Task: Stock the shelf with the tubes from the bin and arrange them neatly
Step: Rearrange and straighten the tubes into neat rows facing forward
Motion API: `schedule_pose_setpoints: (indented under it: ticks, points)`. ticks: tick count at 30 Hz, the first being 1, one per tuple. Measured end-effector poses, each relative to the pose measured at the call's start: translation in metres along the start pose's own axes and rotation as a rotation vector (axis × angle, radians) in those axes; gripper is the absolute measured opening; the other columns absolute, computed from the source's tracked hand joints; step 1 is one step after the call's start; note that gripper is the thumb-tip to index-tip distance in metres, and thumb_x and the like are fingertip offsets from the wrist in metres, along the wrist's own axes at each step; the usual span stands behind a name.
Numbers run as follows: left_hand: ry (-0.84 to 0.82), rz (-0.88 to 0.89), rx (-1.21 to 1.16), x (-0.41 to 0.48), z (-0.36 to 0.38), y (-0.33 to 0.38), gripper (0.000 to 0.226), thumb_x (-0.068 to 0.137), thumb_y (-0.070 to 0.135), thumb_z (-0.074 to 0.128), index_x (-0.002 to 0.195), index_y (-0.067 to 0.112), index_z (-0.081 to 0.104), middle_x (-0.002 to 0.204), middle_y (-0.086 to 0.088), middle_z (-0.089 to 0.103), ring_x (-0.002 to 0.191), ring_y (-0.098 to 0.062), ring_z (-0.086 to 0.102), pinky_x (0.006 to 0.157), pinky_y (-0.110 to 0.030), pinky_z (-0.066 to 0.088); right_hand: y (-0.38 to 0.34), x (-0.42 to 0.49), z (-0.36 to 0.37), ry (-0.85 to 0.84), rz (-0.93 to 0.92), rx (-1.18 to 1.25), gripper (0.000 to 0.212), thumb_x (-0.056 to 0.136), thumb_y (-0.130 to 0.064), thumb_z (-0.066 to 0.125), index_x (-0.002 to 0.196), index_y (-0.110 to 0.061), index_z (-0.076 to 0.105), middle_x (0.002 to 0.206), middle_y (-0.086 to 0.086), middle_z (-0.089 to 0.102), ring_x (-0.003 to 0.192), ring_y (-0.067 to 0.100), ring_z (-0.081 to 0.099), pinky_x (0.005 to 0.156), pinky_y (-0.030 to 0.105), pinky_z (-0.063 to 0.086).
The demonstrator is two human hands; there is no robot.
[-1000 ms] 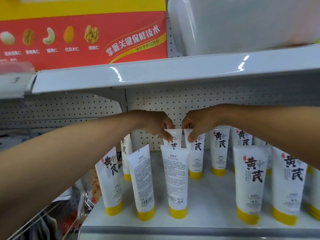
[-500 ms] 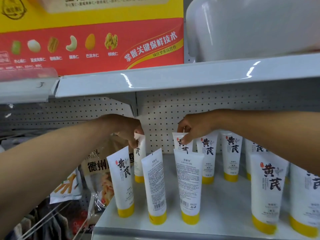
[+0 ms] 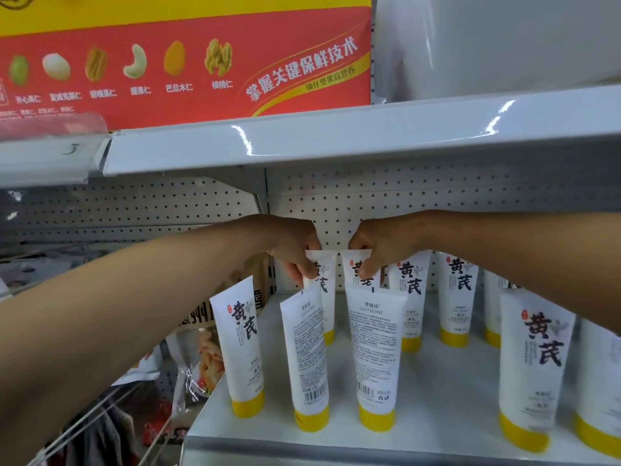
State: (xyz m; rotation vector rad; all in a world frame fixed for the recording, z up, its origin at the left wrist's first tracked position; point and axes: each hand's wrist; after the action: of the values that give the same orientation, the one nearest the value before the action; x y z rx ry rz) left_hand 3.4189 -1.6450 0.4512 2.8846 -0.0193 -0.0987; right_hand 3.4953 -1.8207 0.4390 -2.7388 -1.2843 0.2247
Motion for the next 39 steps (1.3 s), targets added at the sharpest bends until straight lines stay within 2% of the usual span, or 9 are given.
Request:
schedule_pose_setpoints:
  ticks: [16, 18, 21, 23, 27, 30, 33, 35, 39]
  points:
    - [-0.049, -0.031, -0.027, 0.016, 0.006, -0.002, 0.041, 0.083, 0.012, 0.076, 0.121, 0.01, 0.061, 0.111, -0.007, 0.071, 0.087, -0.017, 0.073, 0.083, -0.038, 0.059, -0.001, -0.002, 0.001, -0.005, -0.018, 0.012, 0.011, 0.088, -0.019, 0.066, 0.08, -0.022, 0.06, 0.08, -0.004, 0.066, 0.067, 0.01, 0.063, 0.062, 0.024, 0.051]
    - [-0.055, -0.033, -0.007, 0.015, 0.008, 0.0, 0.042, 0.084, 0.014, 0.075, 0.123, 0.011, 0.061, 0.114, -0.006, 0.07, 0.09, -0.018, 0.073, 0.085, -0.036, 0.059, -0.001, -0.001, 0.001, 0.016, -0.012, -0.006, 0.007, 0.088, -0.024, 0.067, 0.086, -0.021, 0.061, 0.086, -0.003, 0.066, 0.076, 0.012, 0.063, 0.071, 0.029, 0.054]
    - [-0.033, -0.007, 0.101, 0.009, 0.007, 0.006, 0.046, 0.085, 0.023, 0.073, 0.128, 0.017, 0.058, 0.125, 0.001, 0.063, 0.105, -0.017, 0.065, 0.091, -0.028, 0.054, -0.003, -0.006, -0.003, 0.111, 0.006, -0.017, 0.031, 0.086, -0.03, 0.067, 0.115, -0.02, 0.061, 0.11, -0.003, 0.063, 0.101, 0.015, 0.061, 0.094, 0.035, 0.05]
    - [0.034, 0.019, 0.129, -0.002, 0.003, 0.009, 0.05, 0.086, 0.027, 0.072, 0.132, 0.024, 0.056, 0.127, 0.005, 0.061, 0.114, -0.014, 0.059, 0.101, -0.032, 0.047, -0.008, -0.016, -0.006, 0.237, -0.019, 0.037, 0.037, 0.088, -0.028, 0.066, 0.123, -0.02, 0.058, 0.112, -0.007, 0.06, 0.106, 0.013, 0.058, 0.097, 0.03, 0.047]
    - [0.309, 0.086, -0.045, -0.034, -0.006, 0.014, 0.038, 0.088, 0.025, 0.069, 0.125, 0.026, 0.061, 0.121, 0.005, 0.067, 0.109, -0.011, 0.062, 0.106, -0.034, 0.045, -0.023, -0.051, -0.011, 0.488, -0.115, 0.151, 0.012, 0.088, -0.023, 0.065, 0.1, -0.021, 0.068, 0.092, -0.015, 0.065, 0.09, 0.006, 0.062, 0.081, 0.022, 0.047]
    - [0.5, 0.177, -0.206, -0.064, 0.0, 0.022, 0.023, 0.089, 0.016, 0.066, 0.111, 0.024, 0.066, 0.11, 0.005, 0.07, 0.104, -0.01, 0.064, 0.103, -0.03, 0.047, -0.04, -0.08, -0.008, 0.577, -0.162, 0.155, 0.012, 0.09, -0.026, 0.063, 0.094, -0.019, 0.071, 0.092, -0.009, 0.07, 0.088, 0.008, 0.065, 0.086, 0.031, 0.053]
    - [0.666, 0.275, -0.177, -0.099, 0.015, 0.03, 0.023, 0.093, 0.013, 0.057, 0.113, 0.021, 0.065, 0.105, 0.007, 0.066, 0.102, -0.009, 0.062, 0.096, -0.023, 0.048, -0.058, -0.108, 0.003, 0.649, -0.174, 0.182, 0.033, 0.094, -0.037, 0.055, 0.095, -0.006, 0.068, 0.094, 0.014, 0.07, 0.089, 0.027, 0.066, 0.085, 0.044, 0.053]
    - [0.731, 0.307, -0.197, -0.122, 0.028, 0.033, 0.028, 0.094, 0.014, 0.055, 0.121, 0.019, 0.061, 0.111, 0.007, 0.064, 0.104, -0.008, 0.06, 0.093, -0.017, 0.046, -0.067, -0.126, 0.014, 0.706, -0.188, 0.221, 0.044, 0.096, -0.043, 0.047, 0.099, -0.002, 0.064, 0.096, 0.019, 0.067, 0.089, 0.031, 0.064, 0.081, 0.048, 0.052]
    - [0.862, 0.296, -0.295, -0.157, 0.063, 0.035, 0.042, 0.094, 0.016, 0.058, 0.135, 0.019, 0.048, 0.13, 0.006, 0.054, 0.118, -0.006, 0.052, 0.105, -0.022, 0.041, -0.076, -0.146, 0.047, 0.807, -0.119, 0.344, 0.046, 0.092, -0.045, 0.054, 0.131, -0.02, 0.048, 0.113, -0.005, 0.058, 0.101, 0.009, 0.057, 0.088, 0.028, 0.047]
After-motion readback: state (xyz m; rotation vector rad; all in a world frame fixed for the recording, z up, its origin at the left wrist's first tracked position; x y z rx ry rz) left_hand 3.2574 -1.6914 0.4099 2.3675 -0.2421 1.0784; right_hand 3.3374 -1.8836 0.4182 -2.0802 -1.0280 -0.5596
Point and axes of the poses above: each hand's wrist, its own x-axis towards the middle knuckle, its own z-axis out of the palm, y = z × x
